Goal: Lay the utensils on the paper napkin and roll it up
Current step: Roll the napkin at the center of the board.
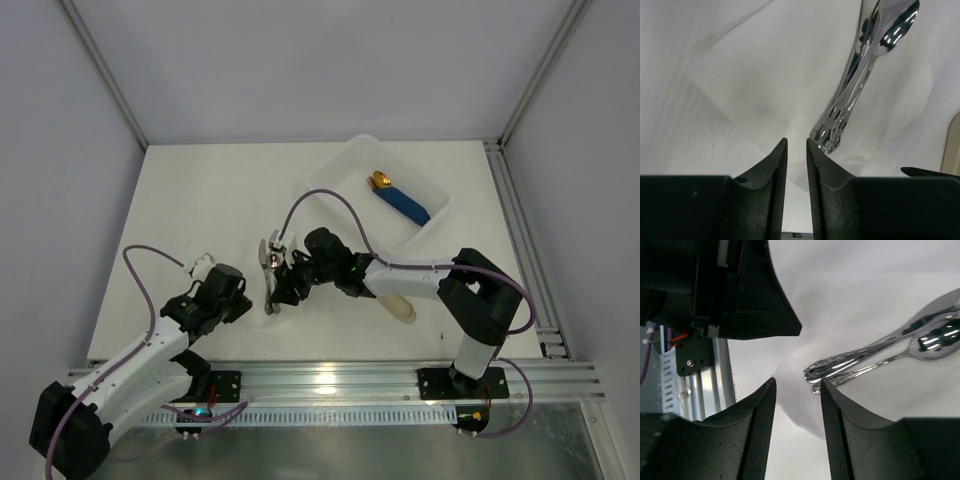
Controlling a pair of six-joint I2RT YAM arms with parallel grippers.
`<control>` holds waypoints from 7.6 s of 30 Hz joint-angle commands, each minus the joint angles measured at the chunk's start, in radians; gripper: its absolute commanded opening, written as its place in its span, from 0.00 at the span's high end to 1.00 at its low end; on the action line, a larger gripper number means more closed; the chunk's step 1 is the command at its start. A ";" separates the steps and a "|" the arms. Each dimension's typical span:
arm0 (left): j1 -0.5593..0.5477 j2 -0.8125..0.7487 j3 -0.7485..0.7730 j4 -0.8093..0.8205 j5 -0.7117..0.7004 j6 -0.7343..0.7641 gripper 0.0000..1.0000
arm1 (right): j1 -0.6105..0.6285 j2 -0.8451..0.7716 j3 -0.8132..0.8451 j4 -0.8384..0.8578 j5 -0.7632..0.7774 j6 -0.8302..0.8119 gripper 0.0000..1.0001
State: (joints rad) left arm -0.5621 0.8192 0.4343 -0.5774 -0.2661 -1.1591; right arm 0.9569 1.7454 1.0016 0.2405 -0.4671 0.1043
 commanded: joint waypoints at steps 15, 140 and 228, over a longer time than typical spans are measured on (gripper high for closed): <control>-0.002 -0.241 0.127 -0.211 -0.096 -0.013 0.70 | 0.051 0.014 -0.038 0.008 -0.151 -0.012 0.60; -0.050 0.342 0.020 0.310 0.068 0.090 1.00 | -0.191 -0.004 -0.007 -0.380 0.260 0.408 0.32; -0.050 0.296 0.011 0.280 0.036 0.073 1.00 | -0.107 0.269 0.153 0.175 -0.038 0.583 0.96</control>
State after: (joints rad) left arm -0.6106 1.1339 0.4480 -0.2962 -0.1997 -1.0740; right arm 0.8333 2.0052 1.1080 0.4088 -0.4923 0.7052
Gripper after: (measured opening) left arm 0.002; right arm 0.040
